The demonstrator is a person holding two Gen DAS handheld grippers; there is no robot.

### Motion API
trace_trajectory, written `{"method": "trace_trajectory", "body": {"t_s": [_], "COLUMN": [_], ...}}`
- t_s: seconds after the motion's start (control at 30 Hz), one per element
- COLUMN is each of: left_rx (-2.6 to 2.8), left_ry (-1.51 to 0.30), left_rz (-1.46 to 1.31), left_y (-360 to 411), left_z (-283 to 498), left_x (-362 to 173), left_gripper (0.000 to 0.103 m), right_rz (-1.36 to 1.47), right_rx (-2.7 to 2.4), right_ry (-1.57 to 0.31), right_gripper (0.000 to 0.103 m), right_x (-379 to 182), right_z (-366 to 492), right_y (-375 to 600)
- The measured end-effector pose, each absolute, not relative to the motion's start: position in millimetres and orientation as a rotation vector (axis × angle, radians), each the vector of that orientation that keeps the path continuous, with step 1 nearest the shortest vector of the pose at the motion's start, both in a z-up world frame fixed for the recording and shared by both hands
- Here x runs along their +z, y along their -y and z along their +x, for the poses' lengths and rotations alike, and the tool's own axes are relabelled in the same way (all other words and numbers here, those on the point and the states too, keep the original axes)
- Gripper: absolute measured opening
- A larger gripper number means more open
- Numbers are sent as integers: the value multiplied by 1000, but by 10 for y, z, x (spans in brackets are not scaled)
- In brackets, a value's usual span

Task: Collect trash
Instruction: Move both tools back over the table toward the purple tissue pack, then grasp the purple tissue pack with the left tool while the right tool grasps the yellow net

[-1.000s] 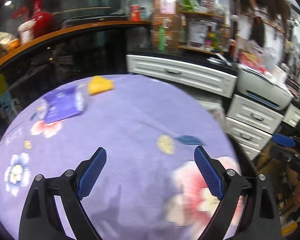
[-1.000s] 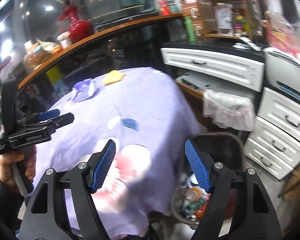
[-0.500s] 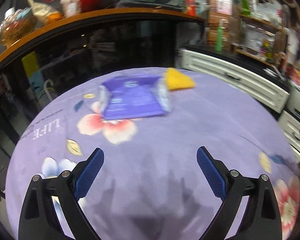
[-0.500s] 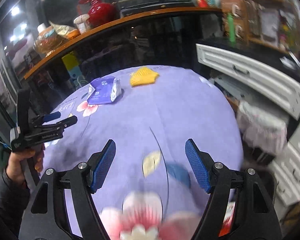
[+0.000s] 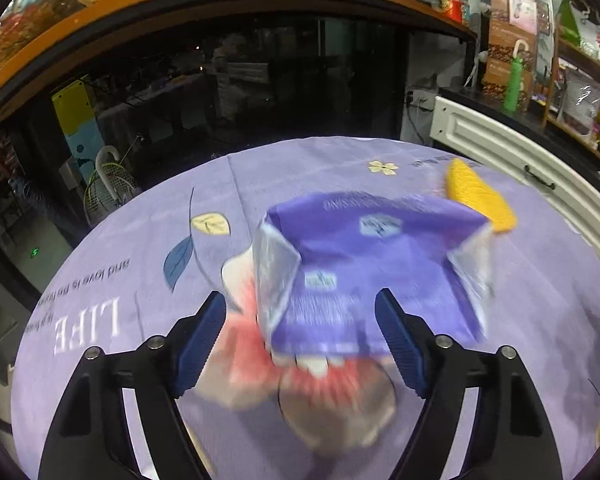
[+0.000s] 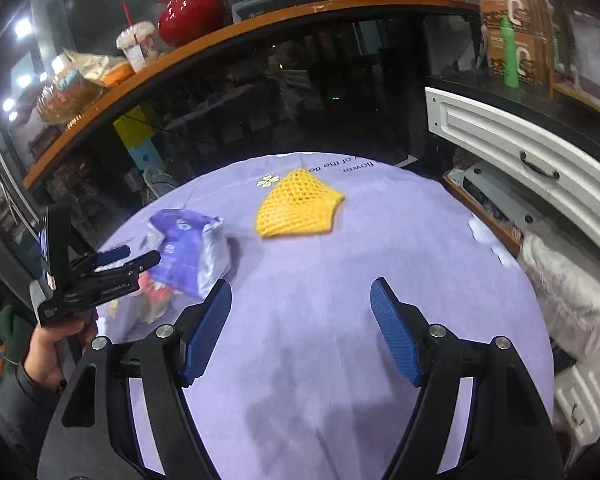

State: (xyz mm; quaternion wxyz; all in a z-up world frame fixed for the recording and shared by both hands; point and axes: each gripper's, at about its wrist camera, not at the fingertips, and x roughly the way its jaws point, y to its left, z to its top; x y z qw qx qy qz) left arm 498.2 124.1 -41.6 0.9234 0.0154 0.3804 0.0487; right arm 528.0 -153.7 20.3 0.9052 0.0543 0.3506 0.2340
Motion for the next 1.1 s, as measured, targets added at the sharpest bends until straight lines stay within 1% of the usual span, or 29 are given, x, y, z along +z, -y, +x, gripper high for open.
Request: {"method": "trace_trajectory", "body": {"t_s": [0.03, 0.1, 0.13, 0.17, 0.2, 0.27, 0.37, 0.47, 0.7, 0.8, 0.83, 0.87, 0.93, 1.0, 1.1], "left_rx": [103, 116, 117, 109, 99, 100, 82, 75, 103, 104, 104, 102, 103, 100, 92], "left_ry": [-782, -782, -786, -795, -804, -804, -777, -735, -689, -689, -690, -692, -689, -685, -678], "left_rz": [33, 36, 34, 26, 18, 14, -21, -55, -76, -82, -83, -84, -83, -83, -70], "left_y": [-1249, -1278, -1305, -1338, -1353, -1401, -1459, -1501, -1565, -1567, -1563, -1554, -1543, -1529, -1483], "left_z": [5033, 5132, 5177, 5209, 5237, 5257, 5172, 5061, 5081, 5114, 5118, 5122, 5114, 5113, 5101], "left_x": [-431, -453, -471, -499, -520, -549, -515, -453, -304, -320, -325, -332, -335, -334, -323], "left_gripper": [74, 67, 59, 47, 41, 22, 13, 12, 11, 11, 11, 11, 11, 11, 11], "right_rz": [101, 67, 52, 34, 19, -8, -56, -134, -282, -310, -302, -295, -273, -225, -187], "right_rx": [484, 495, 497, 497, 500, 502, 510, 531, 494, 466, 464, 459, 447, 437, 442], "right_ry": [-722, -711, -708, -705, -705, -707, -705, -713, -744, -796, -798, -792, -792, -792, -771], "right_gripper": [72, 72, 72, 72, 72, 72, 72, 72, 71, 42, 36, 33, 24, 20, 19], "right_x": [194, 170, 161, 147, 129, 89, 43, -19, -206, -307, -323, -317, -302, -242, -127], "right_z": [5342, 5490, 5555, 5629, 5700, 5851, 6014, 6130, 6370, 6453, 6457, 6447, 6419, 6387, 6241], "right_y": [1506, 1399, 1352, 1299, 1242, 1125, 942, 706, 271, 201, 219, 244, 289, 402, 574]}}
